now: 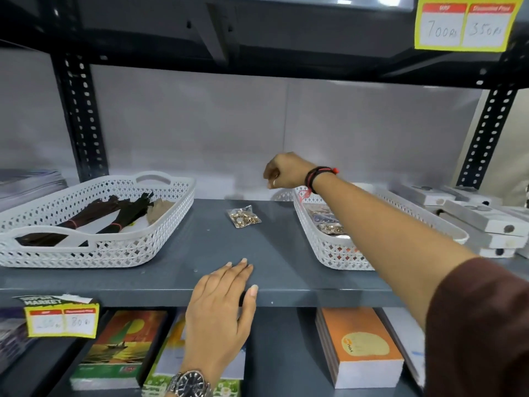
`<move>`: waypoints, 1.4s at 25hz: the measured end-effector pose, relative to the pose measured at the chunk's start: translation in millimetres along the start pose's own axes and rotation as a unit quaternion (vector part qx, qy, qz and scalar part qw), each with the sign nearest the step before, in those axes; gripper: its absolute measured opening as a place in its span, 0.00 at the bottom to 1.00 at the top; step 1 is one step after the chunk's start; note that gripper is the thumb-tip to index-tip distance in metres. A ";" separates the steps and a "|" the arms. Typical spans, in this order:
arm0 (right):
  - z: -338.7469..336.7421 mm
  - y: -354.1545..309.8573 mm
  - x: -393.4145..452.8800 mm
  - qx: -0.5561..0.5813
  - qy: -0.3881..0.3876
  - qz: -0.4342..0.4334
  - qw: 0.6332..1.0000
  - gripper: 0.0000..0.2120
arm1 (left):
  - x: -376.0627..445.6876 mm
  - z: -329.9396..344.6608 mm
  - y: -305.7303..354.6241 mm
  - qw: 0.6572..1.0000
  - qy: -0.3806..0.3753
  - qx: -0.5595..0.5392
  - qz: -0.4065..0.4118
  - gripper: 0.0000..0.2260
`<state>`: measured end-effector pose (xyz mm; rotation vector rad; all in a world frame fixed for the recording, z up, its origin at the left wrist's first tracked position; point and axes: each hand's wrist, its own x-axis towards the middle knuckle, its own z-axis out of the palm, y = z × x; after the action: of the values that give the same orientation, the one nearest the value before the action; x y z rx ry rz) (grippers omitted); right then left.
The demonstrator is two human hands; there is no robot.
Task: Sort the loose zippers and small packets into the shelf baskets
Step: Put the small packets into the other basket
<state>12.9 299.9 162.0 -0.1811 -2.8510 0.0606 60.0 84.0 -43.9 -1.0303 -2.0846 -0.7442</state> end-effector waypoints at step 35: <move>-29.1 142.7 -91.0 0.001 -0.009 0.204 0.979 0.12 | -0.6 -0.6 5.7 0.999 -0.011 0.012 -0.029 0.20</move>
<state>124.7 430.3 156.2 -0.7645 -2.7819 0.1495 65.2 86.3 -43.0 -0.9719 -2.1446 -0.7379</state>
